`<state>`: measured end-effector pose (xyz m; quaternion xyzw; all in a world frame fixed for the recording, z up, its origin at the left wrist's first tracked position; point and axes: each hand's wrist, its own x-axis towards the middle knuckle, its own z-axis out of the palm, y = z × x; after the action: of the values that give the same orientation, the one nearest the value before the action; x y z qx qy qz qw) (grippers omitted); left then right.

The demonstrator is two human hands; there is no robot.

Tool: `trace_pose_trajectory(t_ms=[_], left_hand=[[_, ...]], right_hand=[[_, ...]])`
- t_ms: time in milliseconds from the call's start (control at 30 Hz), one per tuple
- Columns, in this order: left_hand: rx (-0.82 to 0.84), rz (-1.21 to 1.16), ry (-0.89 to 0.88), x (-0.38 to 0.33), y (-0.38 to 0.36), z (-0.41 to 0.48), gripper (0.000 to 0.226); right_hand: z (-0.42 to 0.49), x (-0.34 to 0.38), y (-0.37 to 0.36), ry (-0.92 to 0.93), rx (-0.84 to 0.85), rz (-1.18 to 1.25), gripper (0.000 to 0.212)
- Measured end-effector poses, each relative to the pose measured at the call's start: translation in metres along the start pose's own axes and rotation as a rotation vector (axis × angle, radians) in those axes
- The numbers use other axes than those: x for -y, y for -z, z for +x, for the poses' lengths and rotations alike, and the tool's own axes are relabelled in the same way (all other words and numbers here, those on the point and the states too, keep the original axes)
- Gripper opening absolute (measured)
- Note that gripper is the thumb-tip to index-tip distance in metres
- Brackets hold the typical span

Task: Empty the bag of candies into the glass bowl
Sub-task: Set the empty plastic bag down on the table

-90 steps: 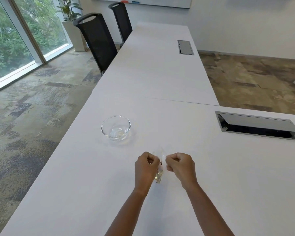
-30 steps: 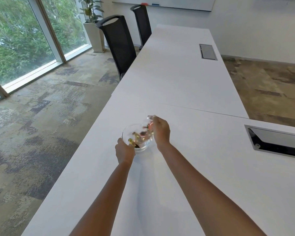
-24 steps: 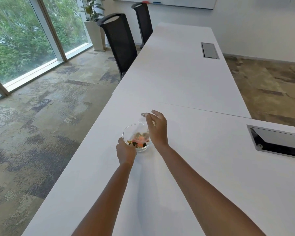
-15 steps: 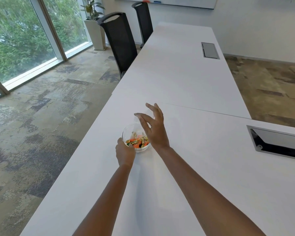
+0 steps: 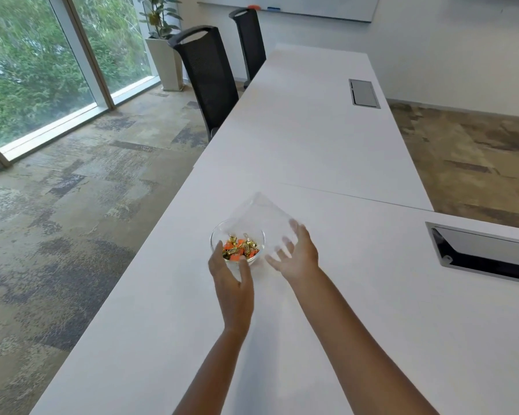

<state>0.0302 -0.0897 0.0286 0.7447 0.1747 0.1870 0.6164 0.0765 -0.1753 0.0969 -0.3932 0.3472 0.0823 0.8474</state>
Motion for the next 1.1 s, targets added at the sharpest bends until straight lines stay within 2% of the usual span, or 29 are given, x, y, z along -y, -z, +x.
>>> trace_pose_trajectory(t_ms=[133,267,367,433,500,567,700,800,967,1100], left_hand=[[0.124,-0.307,0.159,-0.007,-0.011,-0.024,0.025],[0.087,-0.283,0.184,-0.006,-0.015,-0.037,0.018],[0.036,-0.229,0.178,-0.003,-0.015,-0.042,0.023],[0.040,-0.206,0.174,-0.003,-0.013,-0.044,0.027],[0.070,-0.200,0.162,-0.001,-0.010,-0.045,0.031],[0.122,-0.181,0.147,0.000,-0.006,-0.046,0.033],[0.238,-0.152,0.117,-0.001,-0.003,-0.052,0.034],[0.288,-0.122,0.108,-0.004,-0.003,-0.058,0.033],[0.267,-0.030,0.041,-0.005,-0.005,-0.066,0.029],[0.268,-0.007,0.122,-0.002,-0.003,-0.069,0.029]], right_hand=[[-0.012,-0.013,0.026,-0.202,0.014,0.104,0.019],[-0.029,-0.031,0.047,-0.282,0.015,0.065,0.027],[-0.039,-0.040,0.062,-0.284,-0.010,-0.033,0.033],[-0.040,-0.040,0.071,-0.205,-0.059,-0.142,0.041],[-0.038,-0.034,0.077,-0.041,-0.108,-0.274,0.048],[-0.035,-0.024,0.080,0.097,-0.089,-0.381,0.051],[-0.034,-0.006,0.081,0.103,0.035,-0.515,0.037],[-0.032,0.001,0.085,0.135,-0.002,-0.420,0.017],[-0.037,0.009,0.094,0.296,-0.083,-0.294,0.022],[-0.041,0.006,0.099,0.339,-0.083,-0.325,0.023]])
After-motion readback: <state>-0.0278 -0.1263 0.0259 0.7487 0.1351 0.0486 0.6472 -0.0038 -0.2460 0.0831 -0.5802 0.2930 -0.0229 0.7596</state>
